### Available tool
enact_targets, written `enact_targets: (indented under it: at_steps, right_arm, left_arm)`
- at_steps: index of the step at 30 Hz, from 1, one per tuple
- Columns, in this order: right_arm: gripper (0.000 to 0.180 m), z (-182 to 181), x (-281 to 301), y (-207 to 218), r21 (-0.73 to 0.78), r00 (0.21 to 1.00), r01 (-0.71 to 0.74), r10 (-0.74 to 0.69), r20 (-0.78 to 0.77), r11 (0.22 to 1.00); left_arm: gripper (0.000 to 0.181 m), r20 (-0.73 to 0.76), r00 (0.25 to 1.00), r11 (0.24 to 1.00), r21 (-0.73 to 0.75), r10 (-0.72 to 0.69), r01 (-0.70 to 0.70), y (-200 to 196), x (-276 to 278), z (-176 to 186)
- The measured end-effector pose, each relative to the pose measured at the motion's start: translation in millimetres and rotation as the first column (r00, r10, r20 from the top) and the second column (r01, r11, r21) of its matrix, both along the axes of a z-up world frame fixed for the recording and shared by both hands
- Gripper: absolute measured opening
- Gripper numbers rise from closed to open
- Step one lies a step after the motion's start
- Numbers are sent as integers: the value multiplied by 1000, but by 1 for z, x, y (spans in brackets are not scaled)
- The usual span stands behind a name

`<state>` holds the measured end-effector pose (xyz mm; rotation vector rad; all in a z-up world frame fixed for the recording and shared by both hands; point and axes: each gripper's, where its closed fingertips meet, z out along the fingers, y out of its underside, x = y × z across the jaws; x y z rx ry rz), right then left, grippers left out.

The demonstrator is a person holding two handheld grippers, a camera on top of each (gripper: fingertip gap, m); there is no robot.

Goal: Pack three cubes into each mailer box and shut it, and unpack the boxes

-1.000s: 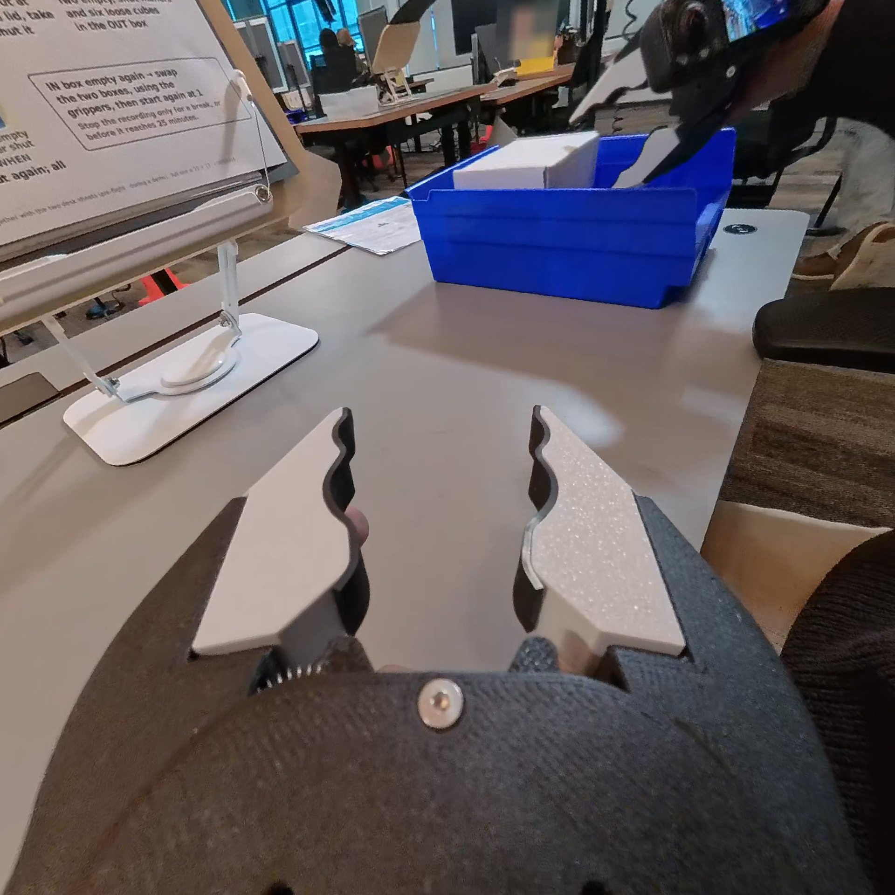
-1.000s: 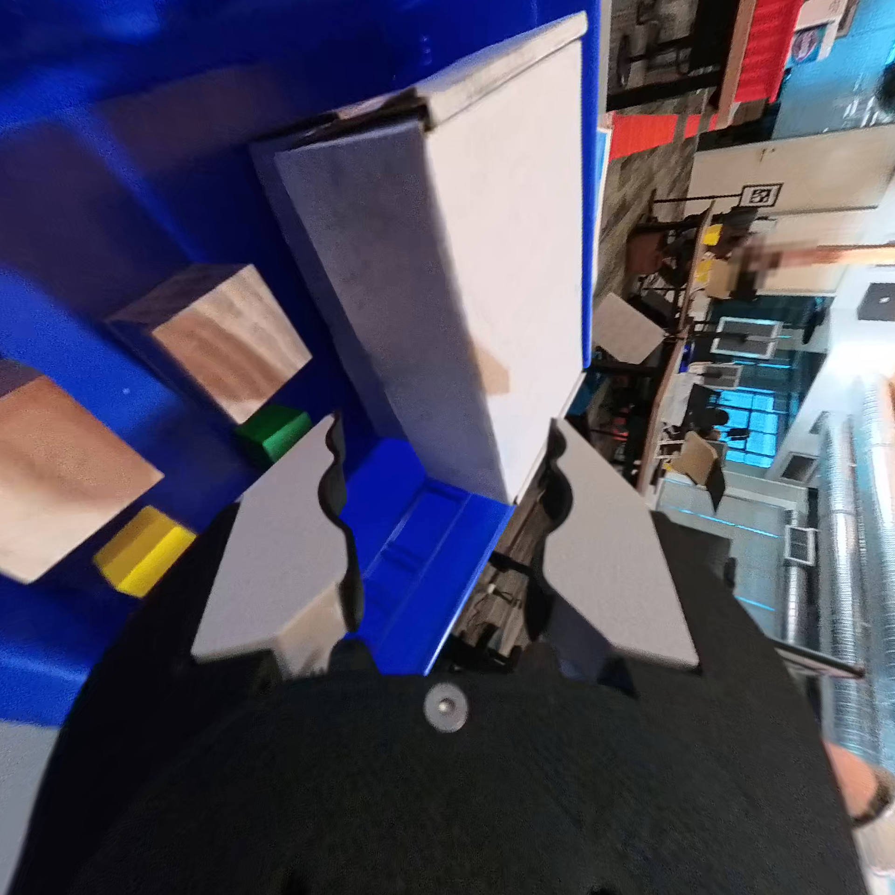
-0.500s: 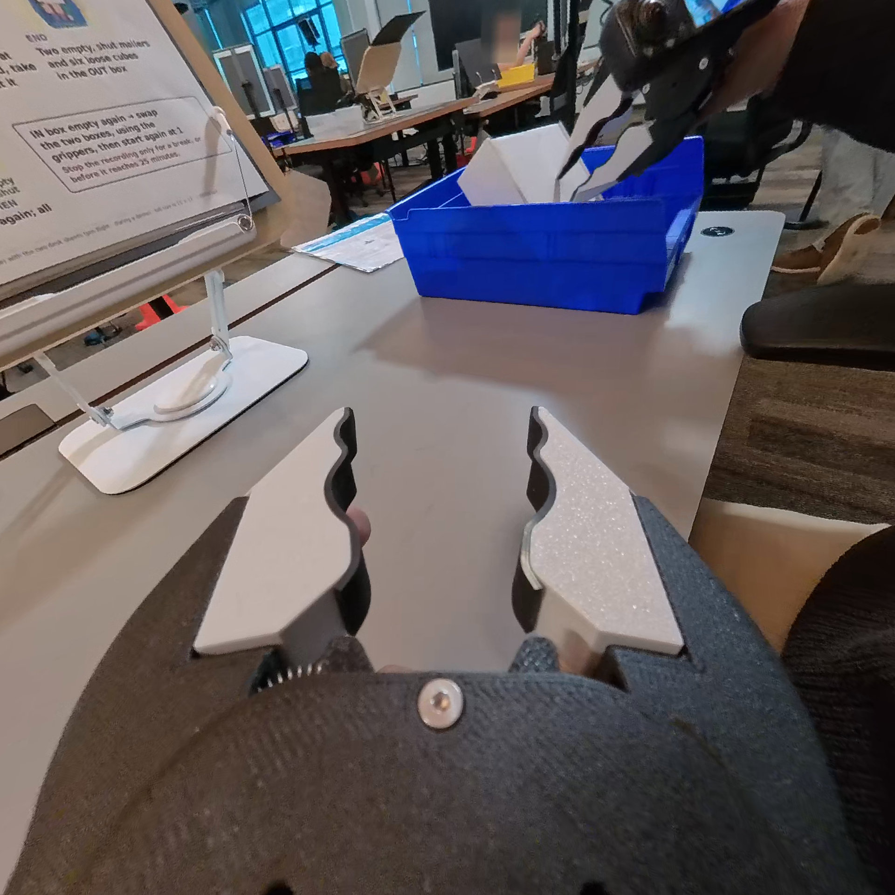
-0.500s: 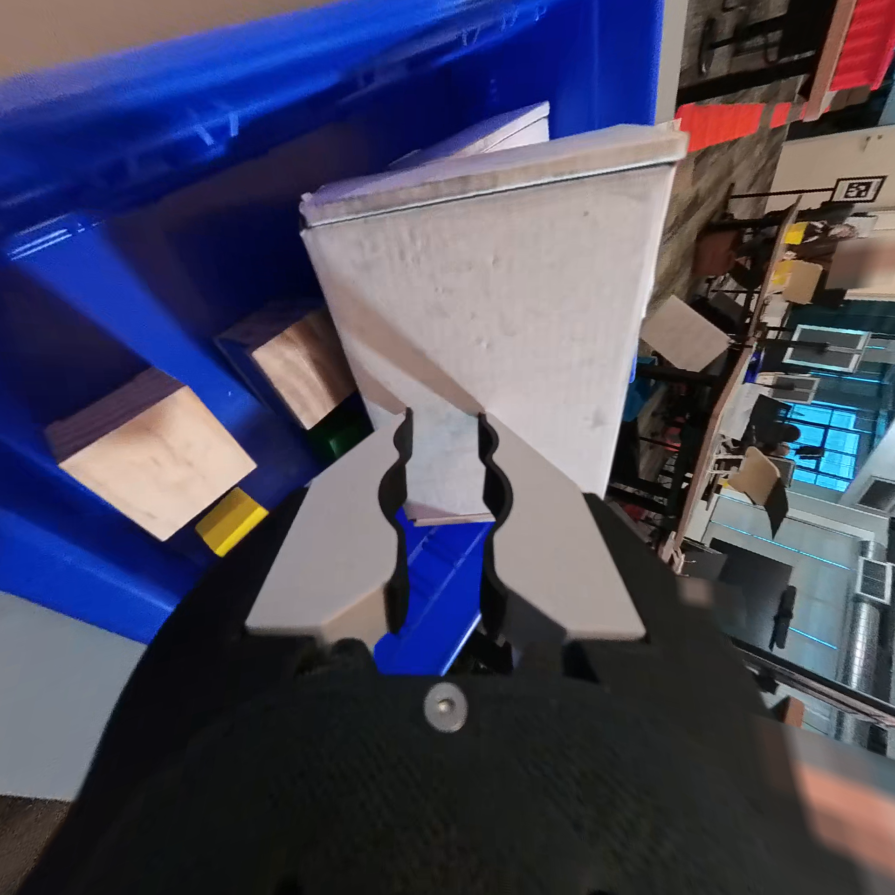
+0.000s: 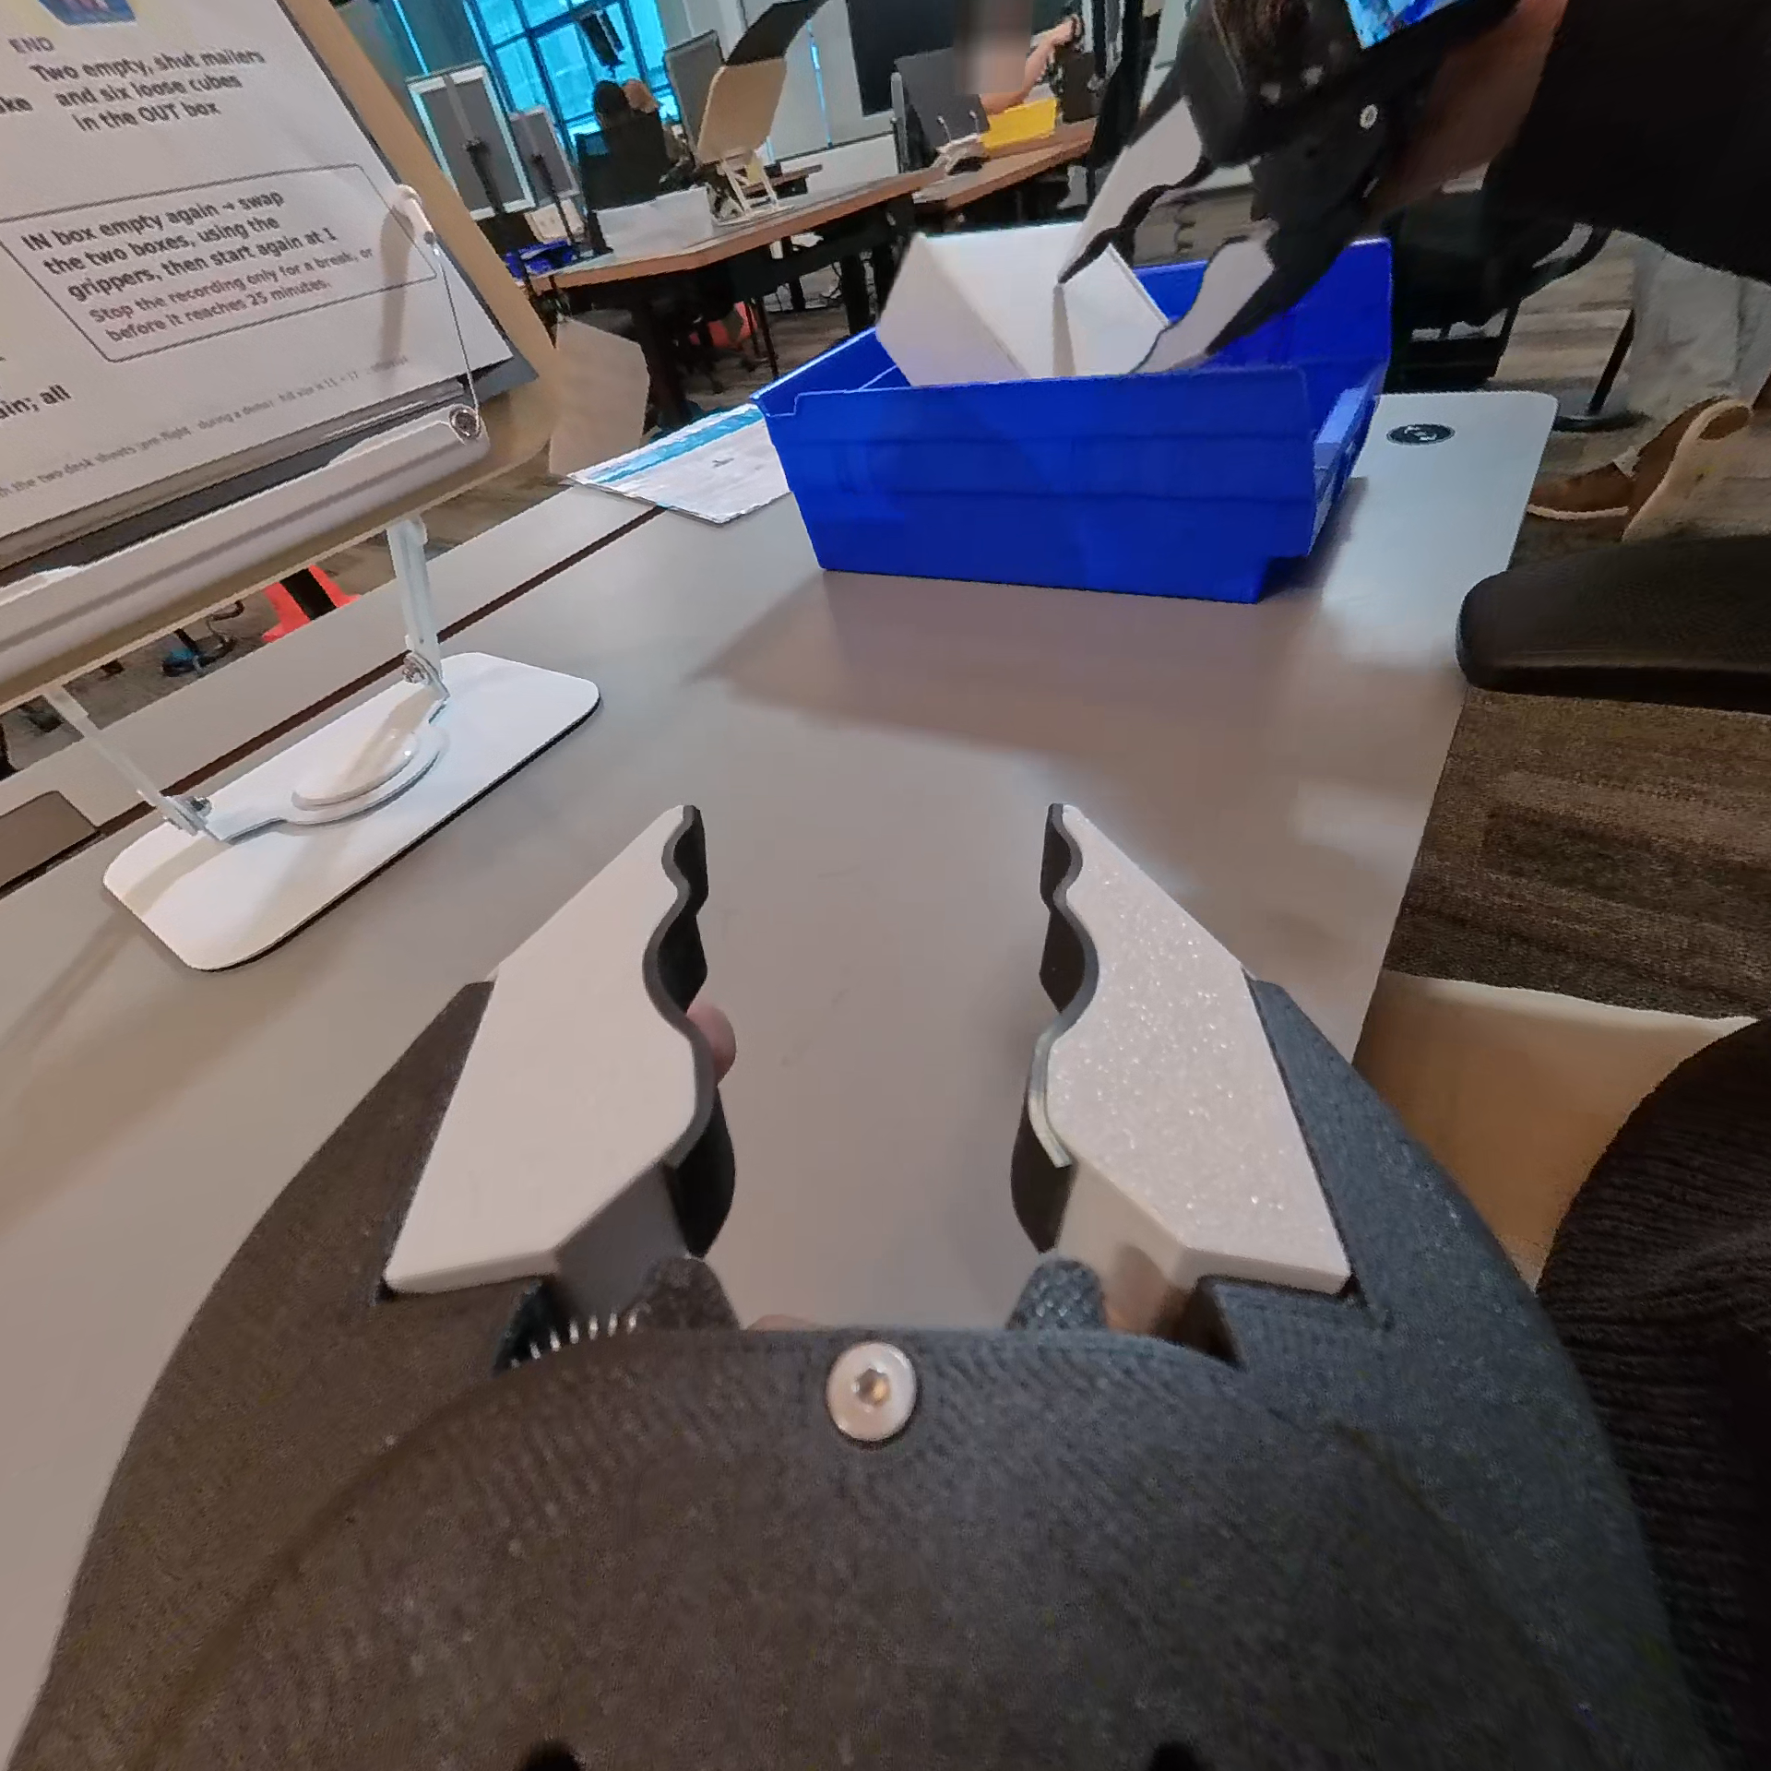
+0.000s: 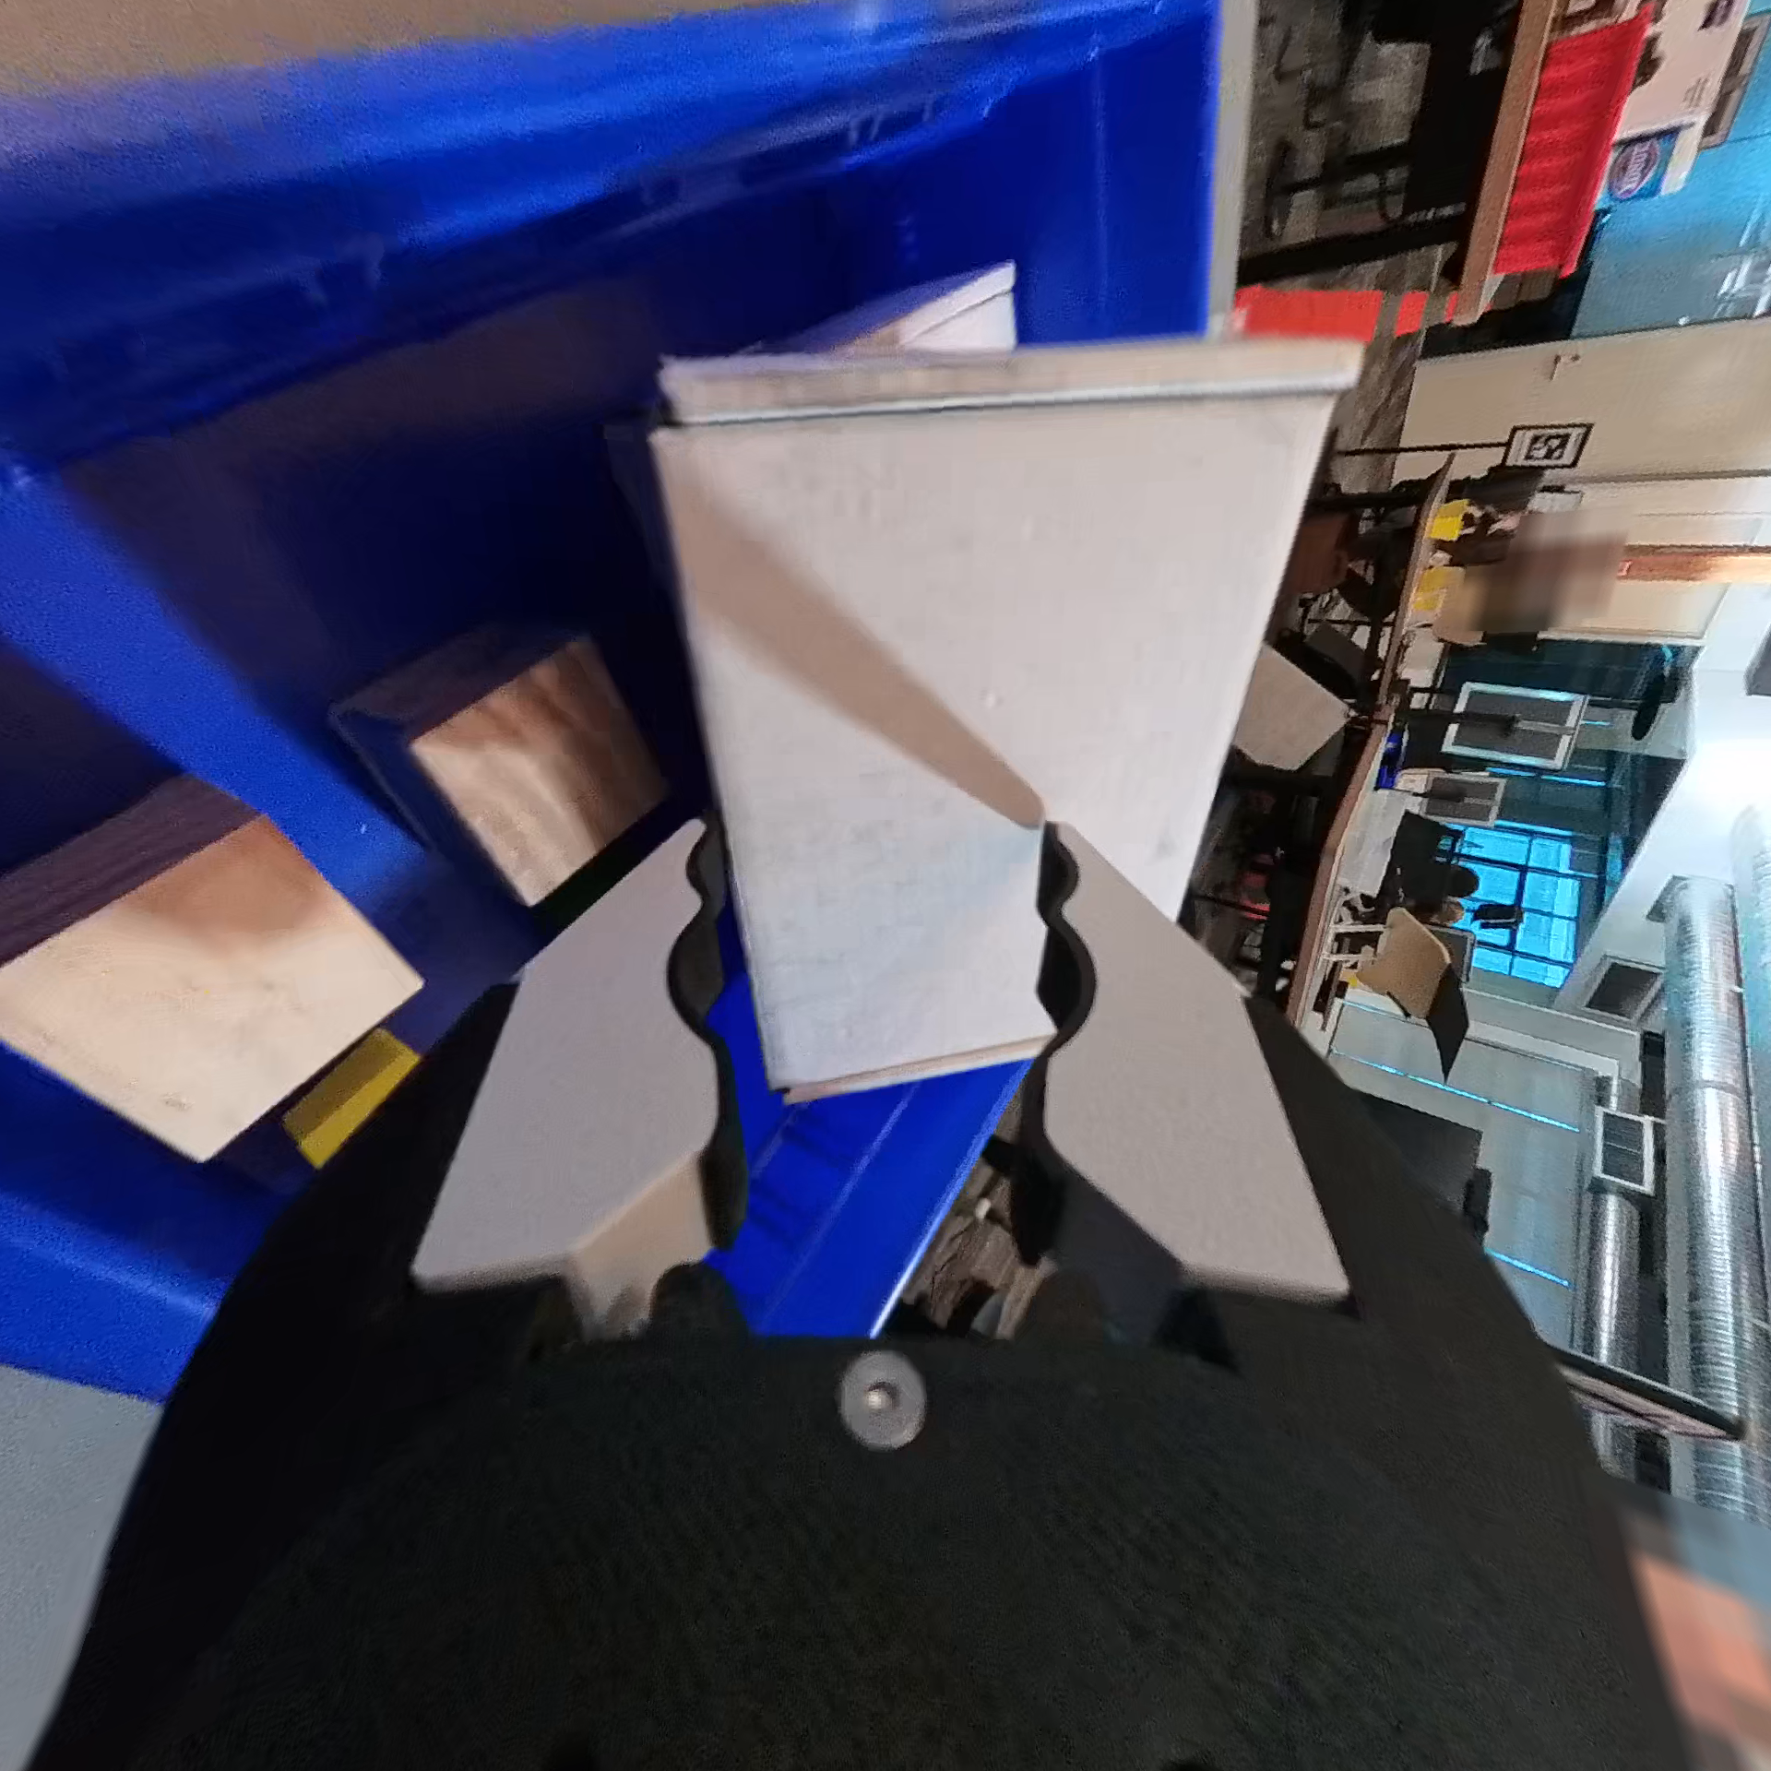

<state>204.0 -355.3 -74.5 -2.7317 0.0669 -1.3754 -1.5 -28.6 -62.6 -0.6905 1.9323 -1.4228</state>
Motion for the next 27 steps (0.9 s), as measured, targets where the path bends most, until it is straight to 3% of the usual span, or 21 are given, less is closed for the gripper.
enact_targets:
  at_steps: [3,6,9,14,16,22,27]
  right_arm:
    - [53,10,6,7,-3,999,-34,34,35,999]
    - [37,18,17,2,-98,996,-36,44,79,995]
    - [37,12,24,-9,-208,999,-8,17,41,978]
    - [42,15,30,-6,-175,1000,12,-9,16,984]
    - [32,11,27,-8,-183,1000,12,-13,-8,983]
    - [30,8,23,-10,-324,996,-61,81,48,944]
    - [23,9,16,-15,-276,994,-89,104,38,957]
  left_arm:
    - [69,-10,1000,1000,-1,0,0,0,1,-3]
    - [69,-9,1000,1000,5,1,0,0,1,-4]
    - [68,-9,1000,1000,5,1,-1,1,1,-4]
    - [68,-18,1000,1000,-1,6,-6,3,2,-6]
    - [68,-19,1000,1000,-3,7,-7,4,2,-6]
    - [68,-29,1000,1000,-3,4,-4,5,2,-9]
    - [68,-29,1000,1000,-4,6,-6,5,2,-9]
